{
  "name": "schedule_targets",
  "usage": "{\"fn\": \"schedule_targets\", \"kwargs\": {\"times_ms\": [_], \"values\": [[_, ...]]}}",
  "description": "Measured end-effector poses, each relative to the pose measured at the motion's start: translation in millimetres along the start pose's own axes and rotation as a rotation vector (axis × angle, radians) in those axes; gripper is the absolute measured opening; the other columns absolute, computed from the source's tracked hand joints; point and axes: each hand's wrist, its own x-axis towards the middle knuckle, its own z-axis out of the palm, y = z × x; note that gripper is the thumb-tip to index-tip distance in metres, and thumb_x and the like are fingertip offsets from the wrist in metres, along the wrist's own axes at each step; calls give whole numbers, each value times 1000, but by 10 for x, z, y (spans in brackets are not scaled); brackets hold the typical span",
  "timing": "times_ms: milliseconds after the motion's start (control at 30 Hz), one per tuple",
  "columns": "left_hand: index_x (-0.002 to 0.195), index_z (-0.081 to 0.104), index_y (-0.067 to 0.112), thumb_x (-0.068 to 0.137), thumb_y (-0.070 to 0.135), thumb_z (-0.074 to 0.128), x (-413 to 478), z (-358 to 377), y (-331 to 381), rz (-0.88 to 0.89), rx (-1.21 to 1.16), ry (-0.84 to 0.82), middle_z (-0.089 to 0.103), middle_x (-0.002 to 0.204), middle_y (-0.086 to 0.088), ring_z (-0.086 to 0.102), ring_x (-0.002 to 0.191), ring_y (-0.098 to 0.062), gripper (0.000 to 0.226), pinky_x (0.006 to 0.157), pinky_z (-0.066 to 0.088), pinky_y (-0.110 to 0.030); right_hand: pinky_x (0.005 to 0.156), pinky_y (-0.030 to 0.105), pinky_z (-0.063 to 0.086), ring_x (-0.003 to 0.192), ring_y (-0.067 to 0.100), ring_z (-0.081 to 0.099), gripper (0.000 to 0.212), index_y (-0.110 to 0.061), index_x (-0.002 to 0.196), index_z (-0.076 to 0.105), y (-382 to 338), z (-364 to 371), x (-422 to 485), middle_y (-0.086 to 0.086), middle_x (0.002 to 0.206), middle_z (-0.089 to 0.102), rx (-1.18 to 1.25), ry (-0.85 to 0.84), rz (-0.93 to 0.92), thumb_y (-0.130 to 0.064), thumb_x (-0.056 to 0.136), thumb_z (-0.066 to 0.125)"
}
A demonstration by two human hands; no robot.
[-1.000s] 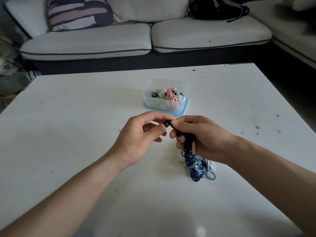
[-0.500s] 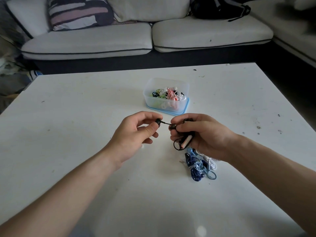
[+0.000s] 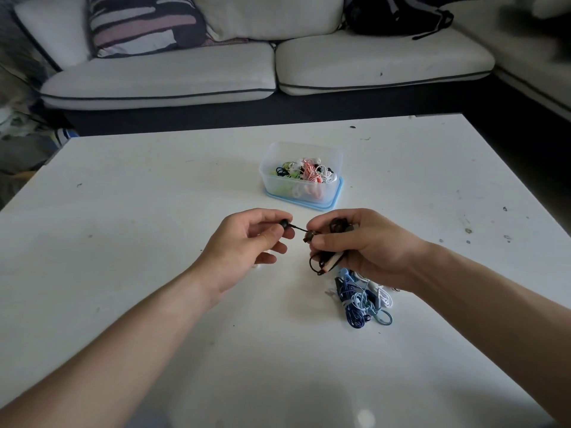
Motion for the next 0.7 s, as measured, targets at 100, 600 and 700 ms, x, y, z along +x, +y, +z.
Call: {"fn": "schedule_targets", "kwargs": {"times_ms": [100, 600, 700], "values": [[110, 68, 20, 98, 10, 55, 3, 5, -26, -43, 13, -37, 75, 96, -1, 68, 81, -12, 20, 71, 53, -27, 71, 32, 60, 72, 24, 68, 25, -1, 97, 70, -10, -10, -1, 19, 86, 68, 27, -15, 6, 1, 72, 72], [108, 66, 19, 91, 5, 62, 38, 122, -195, -134, 156, -126, 76, 93, -3, 71, 80, -13, 22, 71, 54, -24, 75, 21, 53, 87, 16, 70, 11, -12, 95, 69, 81, 10, 50, 8, 92, 75, -193, 113, -198, -2, 89, 68], [104, 67, 19, 88, 6, 67, 55, 172, -259, -134, 182, -156, 75, 89, -5, 70, 81, -15, 21, 68, 54, -23, 76, 20, 54, 86, 16, 72, 10, -9, 97, 67, 100, 11, 55, 11, 91, 76, -196, 117, -251, -2, 90, 67]]}}
